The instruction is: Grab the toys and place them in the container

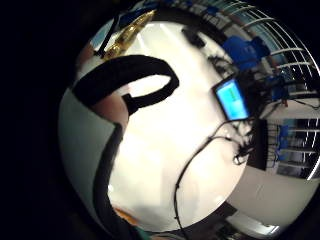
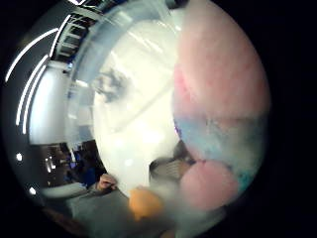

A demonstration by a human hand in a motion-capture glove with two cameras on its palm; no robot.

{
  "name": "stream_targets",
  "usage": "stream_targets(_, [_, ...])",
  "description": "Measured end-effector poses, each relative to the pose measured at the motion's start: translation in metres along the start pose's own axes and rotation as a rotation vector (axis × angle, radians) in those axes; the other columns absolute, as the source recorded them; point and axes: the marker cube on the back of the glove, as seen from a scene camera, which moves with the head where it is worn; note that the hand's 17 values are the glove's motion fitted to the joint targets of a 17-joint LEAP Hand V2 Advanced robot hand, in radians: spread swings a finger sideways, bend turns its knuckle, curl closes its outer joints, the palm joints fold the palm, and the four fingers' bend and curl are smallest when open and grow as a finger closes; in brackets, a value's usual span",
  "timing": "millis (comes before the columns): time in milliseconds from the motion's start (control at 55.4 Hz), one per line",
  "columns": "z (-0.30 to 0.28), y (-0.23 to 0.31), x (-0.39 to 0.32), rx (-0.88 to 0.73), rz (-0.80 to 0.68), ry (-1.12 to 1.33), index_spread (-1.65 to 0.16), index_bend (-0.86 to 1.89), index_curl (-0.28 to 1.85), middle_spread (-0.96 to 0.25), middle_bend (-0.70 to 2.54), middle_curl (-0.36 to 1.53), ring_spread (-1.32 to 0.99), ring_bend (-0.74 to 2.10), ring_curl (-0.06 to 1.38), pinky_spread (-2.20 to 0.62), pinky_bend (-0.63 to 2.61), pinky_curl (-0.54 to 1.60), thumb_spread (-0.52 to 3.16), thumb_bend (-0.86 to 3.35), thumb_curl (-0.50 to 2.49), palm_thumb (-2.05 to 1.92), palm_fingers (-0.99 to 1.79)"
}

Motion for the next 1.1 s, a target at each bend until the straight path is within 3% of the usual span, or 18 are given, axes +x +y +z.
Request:
stream_targets(108, [-0.076,-0.017,-0.009,0.098,-0.034,-0.013,-0.35,0.45,0.6,-0.32,0.49,0.53,-0.45,0.84,0.42,-0.35,1.05,0.36,1.09,0.09,0.6,0.53,0.63])
stream_targets(253, [-0.099,-0.035,-0.018,0.102,-0.04,0.028,-0.36,0.44,0.66,-0.34,0.49,0.57,-0.45,0.84,0.44,-0.35,1.07,0.37,1.06,0.06,0.64,0.53,0.61])
stream_targets(578, [-0.063,-0.098,-0.105,0.041,-0.071,-0.121,-0.39,0.41,0.78,-0.36,0.49,0.67,-0.45,0.82,0.45,-0.33,1.1,0.39,1.04,0.01,0.71,0.54,0.54])
stream_targets(740, [-0.009,-0.155,-0.173,-0.024,-0.033,-0.025,-0.4,0.39,0.84,-0.37,0.49,0.71,-0.46,0.8,0.46,-0.3,1.1,0.39,1.06,-0.01,0.72,0.52,0.47])
stream_targets(831, [0.019,-0.173,-0.198,-0.062,-0.12,0.055,-0.4,0.37,0.87,-0.37,0.48,0.73,-0.45,0.78,0.46,-0.29,1.11,0.39,1.08,-0.01,0.73,0.51,0.42])
stream_targets(1102, [0.051,-0.189,-0.208,-0.155,-0.073,0.125,-0.42,0.34,0.94,-0.38,0.48,0.79,-0.45,0.74,0.46,-0.26,1.12,0.38,1.13,-0.01,0.73,0.49,0.35])
